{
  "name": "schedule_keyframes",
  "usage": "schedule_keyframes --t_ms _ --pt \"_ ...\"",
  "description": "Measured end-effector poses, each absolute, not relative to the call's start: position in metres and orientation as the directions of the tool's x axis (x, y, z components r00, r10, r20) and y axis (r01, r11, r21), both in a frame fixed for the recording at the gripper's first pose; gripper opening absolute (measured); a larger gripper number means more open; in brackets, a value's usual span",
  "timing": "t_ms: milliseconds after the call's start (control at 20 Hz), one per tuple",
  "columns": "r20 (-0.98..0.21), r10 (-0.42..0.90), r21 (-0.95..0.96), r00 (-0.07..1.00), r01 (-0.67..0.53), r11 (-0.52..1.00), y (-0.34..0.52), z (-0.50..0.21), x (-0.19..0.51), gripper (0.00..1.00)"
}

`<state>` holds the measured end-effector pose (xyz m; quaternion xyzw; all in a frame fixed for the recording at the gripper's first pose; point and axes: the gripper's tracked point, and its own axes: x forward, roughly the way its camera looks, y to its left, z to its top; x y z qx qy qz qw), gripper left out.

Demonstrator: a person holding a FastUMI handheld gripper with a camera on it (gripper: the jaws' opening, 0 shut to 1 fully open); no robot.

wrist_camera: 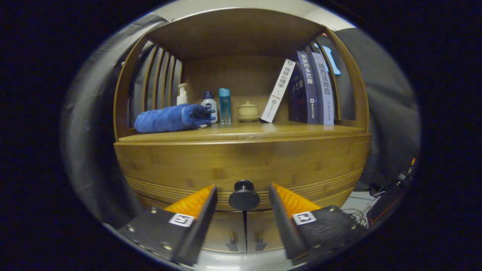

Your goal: Pull open the drawer, take out the items inside it, and place them on the countertop above the cabinet.

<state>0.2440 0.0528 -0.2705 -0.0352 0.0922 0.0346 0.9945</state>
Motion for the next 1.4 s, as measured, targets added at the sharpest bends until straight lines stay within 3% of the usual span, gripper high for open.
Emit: schedule_keyframes --t_ms 250,450,550,600,650,700,1400 --pt "-0.181 0.009 -0.136 0.983 -0.034 0.99 0.05 -0.283 0.253 0.4" --pt "-0.201 0.042 -0.036 0.979 -0.051 0.998 0.053 -0.284 0.251 0.4" --pt "-0.209 0.079 -0.073 0.975 -0.096 0.993 0.052 -0.284 0.249 0.4" --pt "-0.203 0.074 -0.106 0.976 -0.097 0.99 0.052 -0.282 0.247 0.32" --pt "-0.217 0.068 -0.137 0.974 -0.099 0.986 0.052 -0.284 0.251 0.32" --pt "-0.225 0.058 -0.132 0.973 -0.089 0.987 0.05 -0.284 0.245 0.26" --pt "-0.228 0.048 -0.116 0.973 -0.076 0.99 0.038 -0.279 0.147 0.26"
